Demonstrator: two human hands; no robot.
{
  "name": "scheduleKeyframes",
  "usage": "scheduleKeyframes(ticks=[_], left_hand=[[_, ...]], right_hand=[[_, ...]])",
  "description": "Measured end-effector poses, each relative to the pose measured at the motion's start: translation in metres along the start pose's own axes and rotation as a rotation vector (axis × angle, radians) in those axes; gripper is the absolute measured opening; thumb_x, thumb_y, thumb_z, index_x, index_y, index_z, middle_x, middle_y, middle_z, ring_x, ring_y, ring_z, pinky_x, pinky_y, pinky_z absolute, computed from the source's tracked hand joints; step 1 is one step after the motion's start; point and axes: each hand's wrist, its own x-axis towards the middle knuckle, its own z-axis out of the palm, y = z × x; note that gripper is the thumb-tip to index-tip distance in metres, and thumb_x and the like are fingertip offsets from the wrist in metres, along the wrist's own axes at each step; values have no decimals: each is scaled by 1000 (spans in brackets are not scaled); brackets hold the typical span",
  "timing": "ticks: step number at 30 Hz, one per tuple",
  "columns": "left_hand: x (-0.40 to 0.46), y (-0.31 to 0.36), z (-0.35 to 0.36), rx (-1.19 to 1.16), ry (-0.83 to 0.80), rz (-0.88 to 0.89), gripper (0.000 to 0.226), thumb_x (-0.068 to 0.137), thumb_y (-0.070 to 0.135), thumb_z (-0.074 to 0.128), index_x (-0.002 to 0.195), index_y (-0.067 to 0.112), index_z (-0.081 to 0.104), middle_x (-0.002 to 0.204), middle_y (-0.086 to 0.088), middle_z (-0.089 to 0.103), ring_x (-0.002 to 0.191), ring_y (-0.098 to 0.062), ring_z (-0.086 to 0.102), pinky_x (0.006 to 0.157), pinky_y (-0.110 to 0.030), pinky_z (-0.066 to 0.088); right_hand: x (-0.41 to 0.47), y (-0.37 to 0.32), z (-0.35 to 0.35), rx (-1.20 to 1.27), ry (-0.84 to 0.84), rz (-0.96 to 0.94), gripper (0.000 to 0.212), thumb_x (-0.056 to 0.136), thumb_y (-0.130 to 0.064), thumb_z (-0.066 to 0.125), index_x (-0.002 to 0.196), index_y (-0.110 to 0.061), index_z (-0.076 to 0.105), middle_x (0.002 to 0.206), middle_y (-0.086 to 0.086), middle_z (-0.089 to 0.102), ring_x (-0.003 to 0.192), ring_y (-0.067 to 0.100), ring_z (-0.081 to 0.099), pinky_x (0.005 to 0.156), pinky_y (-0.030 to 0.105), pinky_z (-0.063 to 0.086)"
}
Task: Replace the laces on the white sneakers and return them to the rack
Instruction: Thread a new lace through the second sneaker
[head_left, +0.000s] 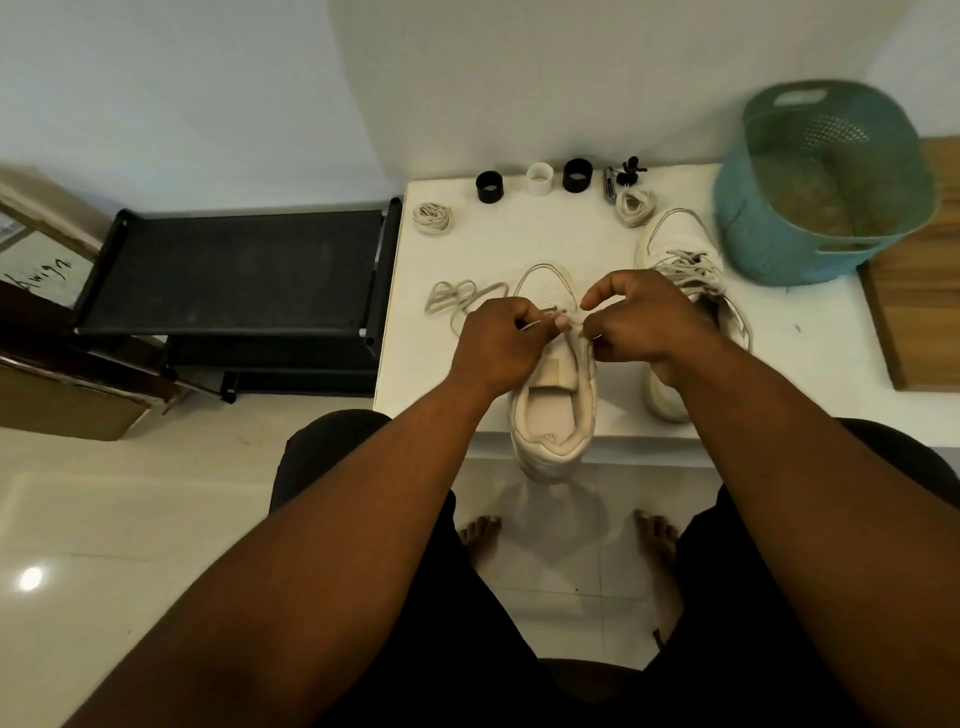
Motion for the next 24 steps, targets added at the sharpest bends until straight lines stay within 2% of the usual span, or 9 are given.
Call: scheduleKeyframes(ticks=[3, 6, 8, 12, 17, 20, 22, 24], left_hand=[[-1, -5, 6, -2, 30, -25, 49, 93, 50, 69, 73, 5, 69, 60, -4, 61, 52, -5, 47, 57, -29, 38], [-3, -5, 8, 14, 33, -8, 52, 95, 50, 65, 67, 6, 67, 55, -2, 57, 51, -9, 48, 54, -33, 37], [-3, -5, 9, 29, 29, 14, 53, 96, 50, 64, 69, 5, 68, 58, -7, 60, 55, -16, 53, 57, -38, 41], [-3, -4, 9, -9, 32, 1, 54, 96, 47, 66, 55, 15, 52, 48, 5, 44, 48, -9, 40, 53, -32, 33], [-3, -3, 10, 6, 4, 6, 54, 96, 45, 66, 52, 20, 47, 44, 9, 41, 48, -8, 39, 53, -30, 31], [-4, -3, 7, 7, -58, 12, 52, 100, 44, 61, 54, 22, 53, 45, 12, 45, 48, -6, 41, 53, -28, 33], [-4, -3, 3, 39, -141, 57, 48, 104, 39, 55, 61, 20, 63, 52, 10, 50, 56, -8, 46, 59, -32, 37], [-4, -4, -2, 47, -199, 73, 47, 106, 34, 54, 64, 14, 60, 57, 6, 49, 58, -12, 44, 62, -33, 36]], right_hand=[[0, 0, -1, 50, -24, 31, 21, 80, 10, 68, 87, -11, 66, 81, 16, 65, 70, 24, 66, 70, 40, 63], [-1, 1, 0, 66, -32, 28, 21, 81, 10, 68, 87, -10, 66, 82, 15, 66, 71, 23, 67, 67, 36, 63], [-1, 1, 1, 65, -25, 20, 21, 80, 9, 68, 88, -10, 66, 83, 15, 67, 72, 23, 67, 63, 33, 62], [2, 4, 2, 59, -12, 12, 20, 80, 8, 68, 90, -9, 68, 84, 14, 68, 72, 23, 68, 64, 33, 62], [2, 7, 4, 69, -27, 4, 20, 79, 6, 71, 94, -6, 72, 83, 12, 70, 73, 21, 68, 62, 29, 59], [2, 9, 6, 96, -24, 10, 19, 79, 6, 71, 93, -7, 73, 87, 17, 72, 74, 22, 68, 67, 33, 62], [2, 11, 7, 113, -24, 11, 18, 79, 6, 70, 91, -8, 72, 86, 17, 71, 73, 22, 68, 71, 35, 63], [2, 12, 5, 112, -28, 10, 19, 80, 6, 69, 93, -7, 72, 83, 15, 70, 72, 22, 67, 72, 36, 62]])
